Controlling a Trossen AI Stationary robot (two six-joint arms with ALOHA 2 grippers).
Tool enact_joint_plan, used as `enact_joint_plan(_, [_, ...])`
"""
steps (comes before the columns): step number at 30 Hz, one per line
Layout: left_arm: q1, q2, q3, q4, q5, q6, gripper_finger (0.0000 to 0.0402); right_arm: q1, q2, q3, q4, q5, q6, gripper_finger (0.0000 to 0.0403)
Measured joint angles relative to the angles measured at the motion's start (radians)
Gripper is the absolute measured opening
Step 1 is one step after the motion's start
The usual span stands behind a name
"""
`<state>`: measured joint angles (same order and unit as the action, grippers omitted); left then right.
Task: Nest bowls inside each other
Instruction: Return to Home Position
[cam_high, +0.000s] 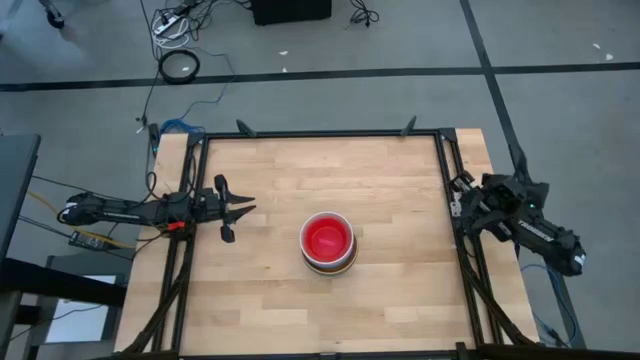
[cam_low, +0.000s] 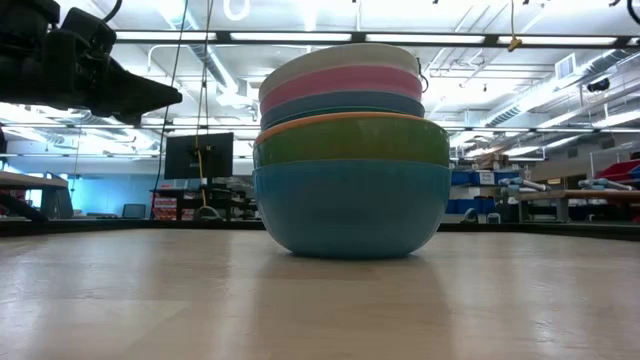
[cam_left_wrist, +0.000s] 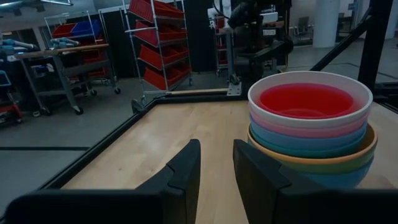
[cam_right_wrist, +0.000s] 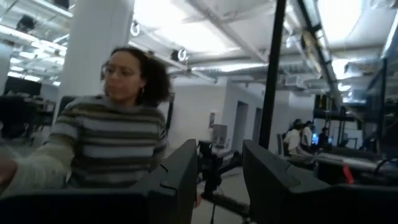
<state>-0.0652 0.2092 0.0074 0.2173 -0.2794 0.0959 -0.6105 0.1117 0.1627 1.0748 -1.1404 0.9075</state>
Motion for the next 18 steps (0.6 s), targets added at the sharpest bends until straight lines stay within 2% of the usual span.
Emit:
enact_joint_plan(8, [0.0,0.0,0.0,0.0,0.0,0.0,0.0104,-0.014,0.012,0.064,-0.002,0.012,0.129,0.0119])
enact_joint_plan(12, [0.0,0.0,0.0,0.0,0.0,0.0,0.0104,0.009,0.012,0.066,0.042,-0.029,0.131,0.0117])
enact_joint_plan(18, [0.0,0.0,0.0,0.0,0.0,0.0,0.0104,0.034,0.012,0.066,0.071,-0.033,0.131,0.0118])
